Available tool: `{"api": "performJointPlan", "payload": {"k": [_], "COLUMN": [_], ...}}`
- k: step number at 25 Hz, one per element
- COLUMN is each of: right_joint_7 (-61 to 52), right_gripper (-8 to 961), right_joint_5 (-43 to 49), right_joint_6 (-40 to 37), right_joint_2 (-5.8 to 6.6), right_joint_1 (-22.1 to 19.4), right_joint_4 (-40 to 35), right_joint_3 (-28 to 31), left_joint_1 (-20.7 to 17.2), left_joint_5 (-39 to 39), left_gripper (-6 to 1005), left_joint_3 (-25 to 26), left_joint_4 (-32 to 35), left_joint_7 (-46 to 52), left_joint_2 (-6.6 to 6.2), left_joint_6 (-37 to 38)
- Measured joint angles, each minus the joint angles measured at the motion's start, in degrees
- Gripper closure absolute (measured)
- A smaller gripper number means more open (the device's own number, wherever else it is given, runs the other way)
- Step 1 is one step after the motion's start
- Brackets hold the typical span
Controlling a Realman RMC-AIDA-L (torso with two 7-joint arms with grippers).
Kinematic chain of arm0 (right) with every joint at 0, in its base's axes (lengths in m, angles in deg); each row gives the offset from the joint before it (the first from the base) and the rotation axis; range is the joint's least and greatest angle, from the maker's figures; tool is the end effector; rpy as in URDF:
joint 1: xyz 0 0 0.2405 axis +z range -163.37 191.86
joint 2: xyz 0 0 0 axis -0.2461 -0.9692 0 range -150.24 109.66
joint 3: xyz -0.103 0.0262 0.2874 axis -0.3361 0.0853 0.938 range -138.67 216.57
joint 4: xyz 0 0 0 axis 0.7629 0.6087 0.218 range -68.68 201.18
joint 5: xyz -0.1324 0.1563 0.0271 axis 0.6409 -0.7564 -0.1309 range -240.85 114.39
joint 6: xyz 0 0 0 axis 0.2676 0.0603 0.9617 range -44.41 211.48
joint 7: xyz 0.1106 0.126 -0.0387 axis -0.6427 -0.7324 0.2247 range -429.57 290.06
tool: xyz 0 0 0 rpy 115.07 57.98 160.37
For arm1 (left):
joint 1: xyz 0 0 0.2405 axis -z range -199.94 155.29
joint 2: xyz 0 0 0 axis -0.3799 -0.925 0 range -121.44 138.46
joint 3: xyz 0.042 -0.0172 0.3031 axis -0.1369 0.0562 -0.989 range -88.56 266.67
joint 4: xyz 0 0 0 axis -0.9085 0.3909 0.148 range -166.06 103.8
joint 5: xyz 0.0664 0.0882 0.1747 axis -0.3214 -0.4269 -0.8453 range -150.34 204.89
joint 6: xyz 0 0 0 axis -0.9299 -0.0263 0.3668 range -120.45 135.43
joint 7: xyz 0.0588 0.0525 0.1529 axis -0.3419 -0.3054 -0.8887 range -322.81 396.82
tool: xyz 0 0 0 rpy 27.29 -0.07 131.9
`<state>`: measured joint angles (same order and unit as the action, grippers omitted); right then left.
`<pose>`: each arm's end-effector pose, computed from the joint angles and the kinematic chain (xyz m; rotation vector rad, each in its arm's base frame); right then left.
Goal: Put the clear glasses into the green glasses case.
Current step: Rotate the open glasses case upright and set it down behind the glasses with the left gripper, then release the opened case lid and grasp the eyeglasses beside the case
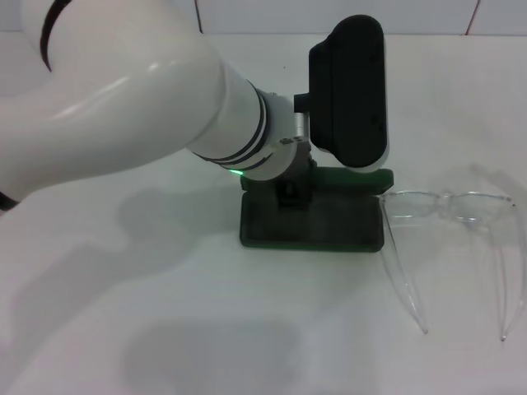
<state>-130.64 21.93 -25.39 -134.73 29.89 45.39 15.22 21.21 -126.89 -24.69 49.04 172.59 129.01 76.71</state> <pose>0.3389 0.2769 0.0535 -2.0116 0.4747 1.3716 -0.1187 0.3759 -0.1488 -2.6985 0.3669 0.6201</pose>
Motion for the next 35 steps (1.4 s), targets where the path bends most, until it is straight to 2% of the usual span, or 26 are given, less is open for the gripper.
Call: {"api": "performJointPlan", "payload": {"k": [22, 27, 30, 35], "right_joint_7": [0.51, 0.51, 0.51, 0.51], "right_gripper": [260, 260, 260, 260], "right_joint_5": [0.00, 0.00, 0.00, 0.00], "right_joint_6": [-1.50, -1.50, -1.50, -1.27], "right_joint_2": [0.00, 0.01, 0.00, 0.08], "right_joint_1": [-2.11, -2.15, -2.08, -1.69], "right_joint_4": [0.12, 0.11, 0.12, 0.11], "right_joint_3": [0.00, 0.00, 0.00, 0.00], "left_joint_1": [-0.63, -0.68, -1.42, -2.78], "left_joint_5": [0.08, 0.02, 0.01, 0.34], "left_gripper": [747, 628, 556, 557], "left_joint_3": [-2.16, -2.15, -2.12, -1.55], "left_joint_4": [0.18, 0.85, 3.55, 9.28], "left_joint_7": [2.13, 2.52, 2.94, 4.04], "left_joint_2": [-0.01, -0.02, -0.12, -0.21], "left_joint_6": [-4.65, -4.35, -3.04, 1.31]}}
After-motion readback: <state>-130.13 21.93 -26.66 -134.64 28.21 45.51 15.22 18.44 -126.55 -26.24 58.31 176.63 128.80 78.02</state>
